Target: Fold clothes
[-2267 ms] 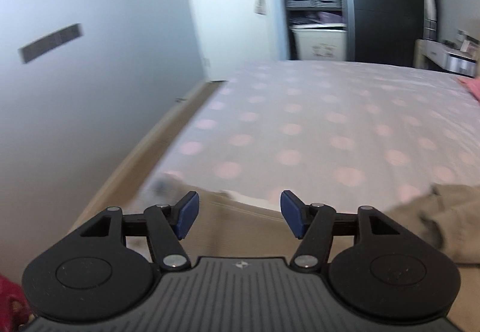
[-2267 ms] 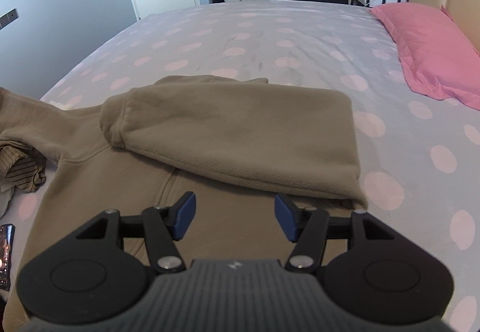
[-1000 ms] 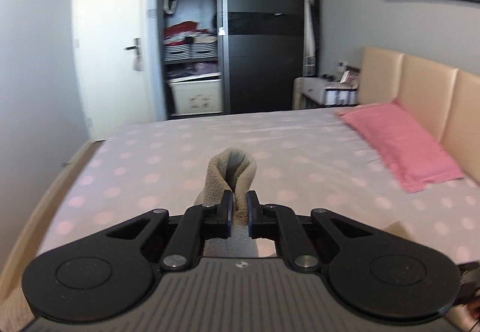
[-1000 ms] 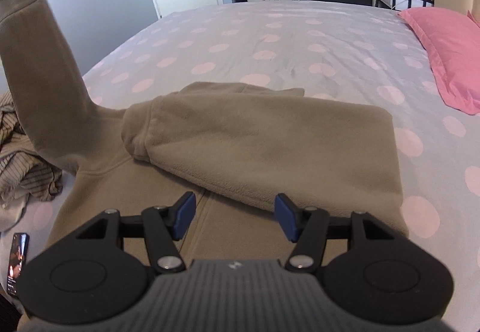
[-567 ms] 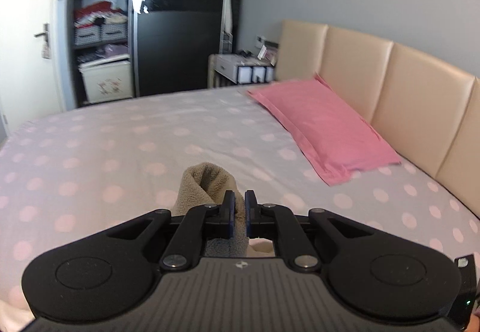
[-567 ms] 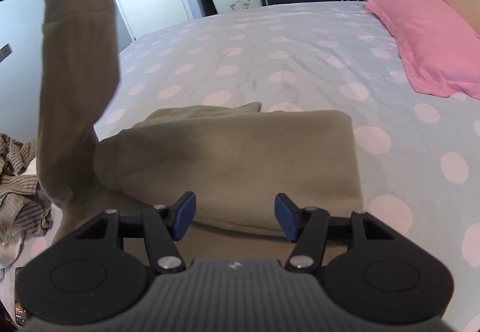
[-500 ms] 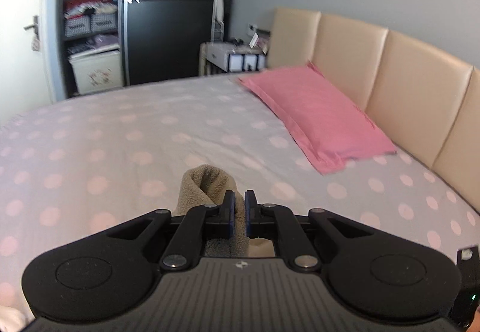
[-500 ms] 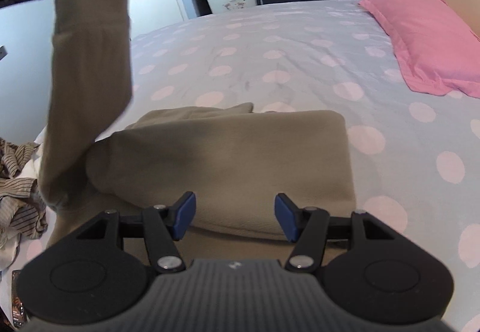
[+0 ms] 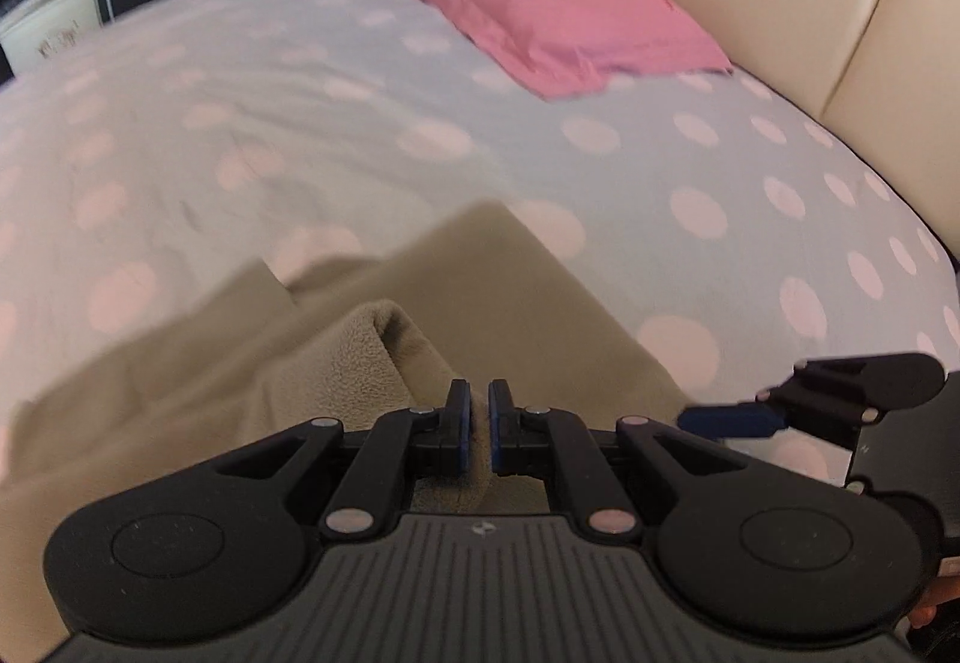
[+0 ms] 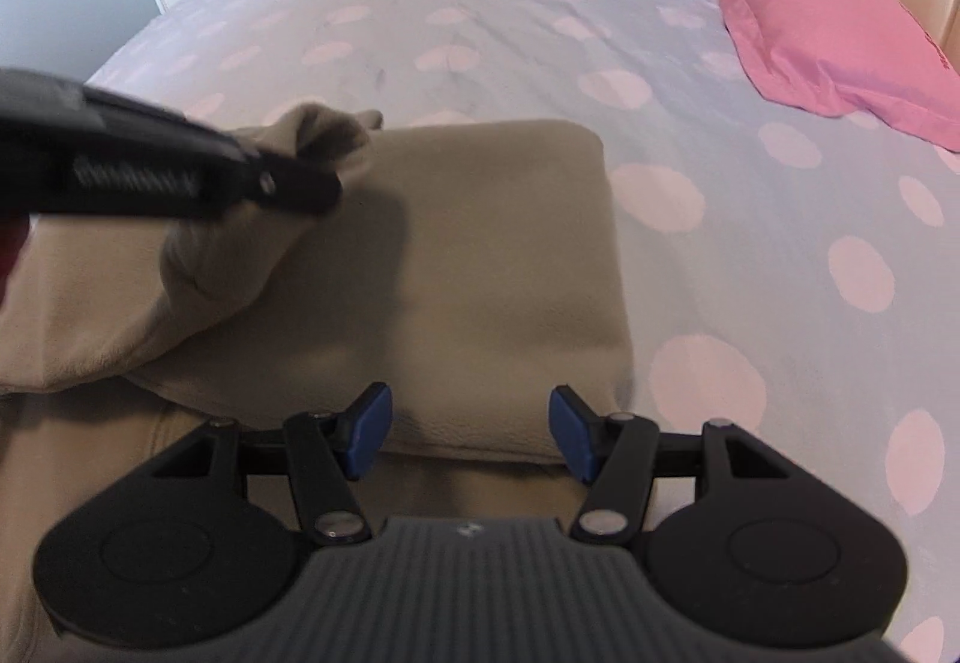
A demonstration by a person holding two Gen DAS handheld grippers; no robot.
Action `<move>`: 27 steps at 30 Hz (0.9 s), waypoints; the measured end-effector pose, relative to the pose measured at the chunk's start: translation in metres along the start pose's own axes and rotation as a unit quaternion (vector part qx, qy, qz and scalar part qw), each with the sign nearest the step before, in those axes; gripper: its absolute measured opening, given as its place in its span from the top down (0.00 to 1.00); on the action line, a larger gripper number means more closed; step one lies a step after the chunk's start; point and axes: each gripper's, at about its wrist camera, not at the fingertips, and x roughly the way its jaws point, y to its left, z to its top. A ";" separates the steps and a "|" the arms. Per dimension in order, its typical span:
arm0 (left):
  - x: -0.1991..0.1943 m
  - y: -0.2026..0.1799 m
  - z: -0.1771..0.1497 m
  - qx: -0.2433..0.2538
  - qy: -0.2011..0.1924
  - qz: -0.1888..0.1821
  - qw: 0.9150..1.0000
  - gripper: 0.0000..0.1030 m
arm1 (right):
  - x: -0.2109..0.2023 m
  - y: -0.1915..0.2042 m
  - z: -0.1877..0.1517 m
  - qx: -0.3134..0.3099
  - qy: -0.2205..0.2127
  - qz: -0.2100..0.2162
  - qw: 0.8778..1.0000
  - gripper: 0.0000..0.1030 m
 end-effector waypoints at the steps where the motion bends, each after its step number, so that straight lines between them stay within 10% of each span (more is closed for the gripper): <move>1: 0.009 0.000 -0.003 -0.006 0.009 -0.011 1.000 0.97 | 0.002 -0.001 0.000 0.002 0.002 -0.001 1.000 0.40; 11: -0.055 0.012 -0.029 0.001 -0.039 -0.069 0.997 0.74 | -0.004 -0.008 0.006 0.022 -0.021 0.011 0.999 0.40; 13: -0.086 0.026 -0.047 0.003 -0.057 -0.042 0.998 0.55 | -0.007 -0.010 0.012 0.042 -0.035 0.035 0.998 0.40; 21: -0.181 0.099 -0.133 -0.041 -0.073 0.101 0.991 0.54 | 0.009 0.001 0.036 0.127 -0.048 0.133 0.982 0.22; 27: -0.232 0.152 -0.199 -0.107 -0.082 0.207 0.969 0.54 | 0.054 0.011 0.041 0.185 0.005 0.160 0.969 0.22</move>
